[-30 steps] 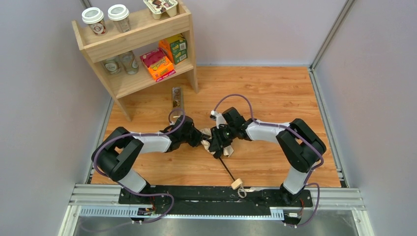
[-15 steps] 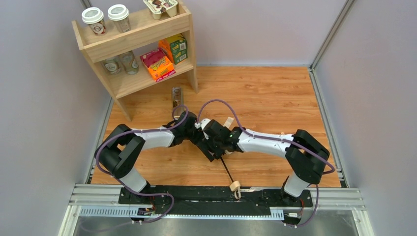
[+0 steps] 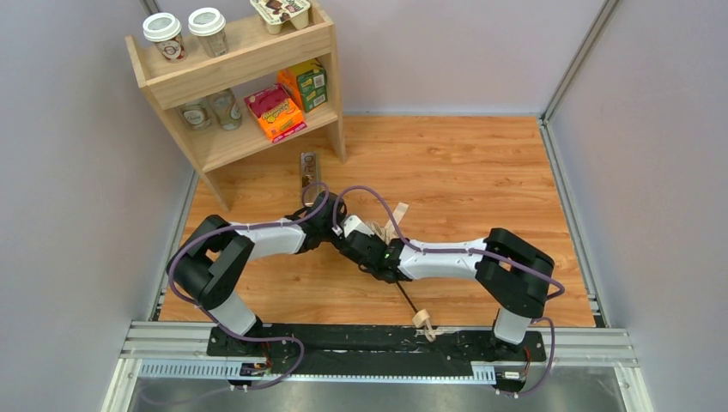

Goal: Put away the umbrella

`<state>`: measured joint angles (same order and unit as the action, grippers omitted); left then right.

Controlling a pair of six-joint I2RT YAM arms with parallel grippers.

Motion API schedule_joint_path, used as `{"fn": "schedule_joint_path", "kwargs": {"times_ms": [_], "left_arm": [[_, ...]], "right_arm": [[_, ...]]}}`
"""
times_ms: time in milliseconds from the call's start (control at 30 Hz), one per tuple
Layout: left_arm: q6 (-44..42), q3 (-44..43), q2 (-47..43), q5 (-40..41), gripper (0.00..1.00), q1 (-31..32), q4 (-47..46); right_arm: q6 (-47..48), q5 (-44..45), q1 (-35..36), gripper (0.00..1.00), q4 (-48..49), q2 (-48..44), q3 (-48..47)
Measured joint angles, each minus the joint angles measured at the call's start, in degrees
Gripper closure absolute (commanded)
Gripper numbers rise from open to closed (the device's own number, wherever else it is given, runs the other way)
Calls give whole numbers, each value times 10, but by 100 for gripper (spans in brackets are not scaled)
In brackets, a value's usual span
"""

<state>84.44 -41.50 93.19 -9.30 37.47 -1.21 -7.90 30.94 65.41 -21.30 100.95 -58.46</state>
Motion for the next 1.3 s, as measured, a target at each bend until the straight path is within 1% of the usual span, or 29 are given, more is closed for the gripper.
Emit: {"fn": "schedule_joint_path", "kwargs": {"times_ms": [33, 67, 100, 167, 200, 300, 400, 533, 567, 600, 633, 667, 700, 733, 767, 833, 867, 900, 933, 1000, 1100, 1233, 1300], "left_arm": [[-4, -2, 0, 1, 49, 0, 2], [-14, -3, -1, 2, 32, 0, 4], [-30, -3, -2, 6, 18, 1, 7], [-48, 7, -8, 10, 18, 0, 11], [-60, 9, -20, 12, 18, -1, 3], [-79, 27, -42, 40, 17, 1, -4], [-96, 35, -61, 54, 17, 3, 14], [-98, 0, -41, 52, 17, 4, 64], [-99, -7, -36, 51, 19, 4, 73], [-98, -11, -33, 50, 27, 4, 78], [-97, -11, -33, 51, 32, 4, 79], [-95, -9, -33, 51, 53, 4, 78], [-92, -3, -33, 52, 72, 4, 75], [-89, 2, -33, 53, 82, 4, 70], [-82, 10, -33, 54, 84, 4, 59], [-74, 18, -33, 51, 94, 4, 39], [-71, 23, -33, 48, 96, 4, 30], [-68, 26, -32, 46, 98, 4, 22], [-66, 29, -32, 44, 100, 4, 15], [-64, 32, -32, 41, 100, 4, 7], [-65, 33, -32, 35, 100, 4, -2], [-60, 36, -26, 14, 100, 6, -13], [-55, 32, -23, 3, 100, 7, -8]], "right_arm": [[0, -6, -3, 100, 3, -3, 3], [0, -18, -9, 100, 7, -8, 7], [2, -37, -17, 100, 15, -14, 13], [2, -78, -39, 100, 27, -25, 23], [0, -116, -57, 100, 42, -35, 31], [-6, -262, -110, 100, 98, -55, 57], [-33, -409, -155, 100, 153, -54, 80], [-77, -564, -211, 100, 214, -28, 98], [-87, -591, -223, 100, 226, -21, 100], [-97, -621, -235, 100, 239, -13, 103], [-107, -647, -245, 100, 251, -5, 105], [-116, -672, -254, 100, 261, 3, 106], [-124, -693, -261, 100, 269, 10, 107], [-130, -709, -267, 100, 273, 16, 108], [-135, -724, -271, 100, 273, 22, 108], [-144, -748, -277, 100, 275, 30, 108], [-146, -755, -280, 100, 275, 31, 108], [-147, -758, -281, 98, 274, 31, 108], [-148, -759, -282, 92, 273, 32, 108], [-147, -757, -282, 71, 267, 31, 107], [-143, -738, -280, 44, 235, 21, 101], [-127, -664, -252, 21, 171, -24, 98], [-113, -598, -213, 15, 137, -64, 97]]}}
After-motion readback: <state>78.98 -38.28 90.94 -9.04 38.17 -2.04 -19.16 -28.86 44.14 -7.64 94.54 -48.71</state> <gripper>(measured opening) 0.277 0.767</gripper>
